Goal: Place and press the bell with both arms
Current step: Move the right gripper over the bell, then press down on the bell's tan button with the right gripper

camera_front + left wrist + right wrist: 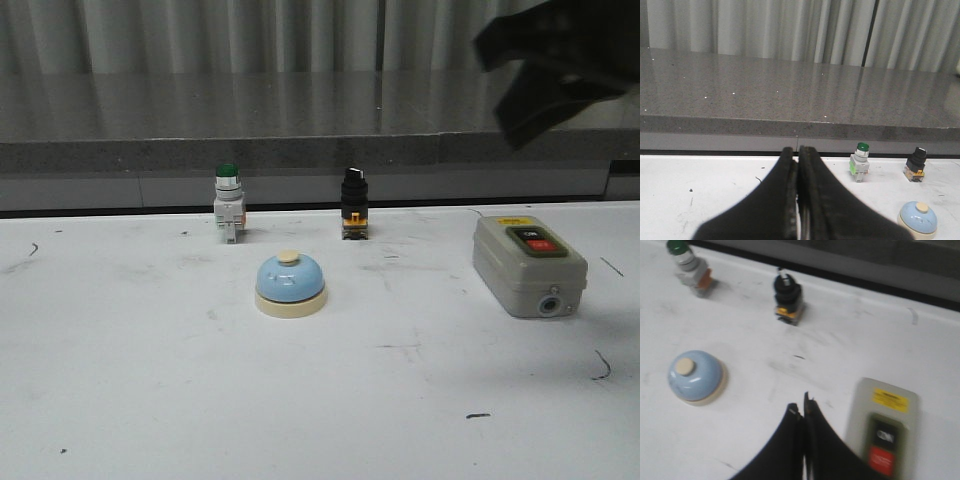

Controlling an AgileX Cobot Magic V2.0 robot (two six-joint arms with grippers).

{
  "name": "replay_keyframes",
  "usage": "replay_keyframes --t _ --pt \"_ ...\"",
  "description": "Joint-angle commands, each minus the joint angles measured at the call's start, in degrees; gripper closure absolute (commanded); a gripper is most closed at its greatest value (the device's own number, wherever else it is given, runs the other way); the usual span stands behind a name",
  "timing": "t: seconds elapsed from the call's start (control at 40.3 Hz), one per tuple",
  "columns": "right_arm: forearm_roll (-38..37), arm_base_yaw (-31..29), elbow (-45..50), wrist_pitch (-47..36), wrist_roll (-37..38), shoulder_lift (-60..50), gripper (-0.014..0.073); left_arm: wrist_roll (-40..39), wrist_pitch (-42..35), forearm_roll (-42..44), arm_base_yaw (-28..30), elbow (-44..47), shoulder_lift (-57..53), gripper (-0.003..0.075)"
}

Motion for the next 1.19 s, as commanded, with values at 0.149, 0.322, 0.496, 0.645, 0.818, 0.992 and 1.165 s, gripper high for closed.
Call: replay_keyframes --t 0.149,0.322,0.496,0.645,0.818,0.992,1.165 --pt "1.73 9.76 -13.25 -2.8 -0.2 12.26 0.0652 -0.51 -4.63 -0.68 0.12 -1.48 0.54 0.074" --pt "1.73 13.57 -21.6 1.49 -0.2 19.77 0.0652 -0.51 -4.63 -0.68 0.12 -1.48 0.54 0.074" --pt "1.73 14.92 -26.99 2.91 -0.2 24.53 0.0652 -0.51 -4.63 -0.68 0.12 -1.48 0.54 0.074" --pt "1.68 14.72 -27.87 2.86 -0.2 25.34 0.0652 -0.51 -4.63 -0.68 0.12 -1.48 0.54 0.074" --pt "1.51 13.88 -27.89 2.05 -0.2 25.57 0.0652 -0.51 -4.63 -0.68 0.12 -1.48 0.54 0.074" --pt "1.4 13.54 -27.89 1.99 -0.2 27.59 0.0652 -0.51 -4.63 -0.68 0.12 -1.48 0.54 0.074" --pt "1.4 13.42 -27.89 3.38 -0.2 30.09 0.0652 -0.51 -4.63 -0.68 0.12 -1.48 0.54 0.074"
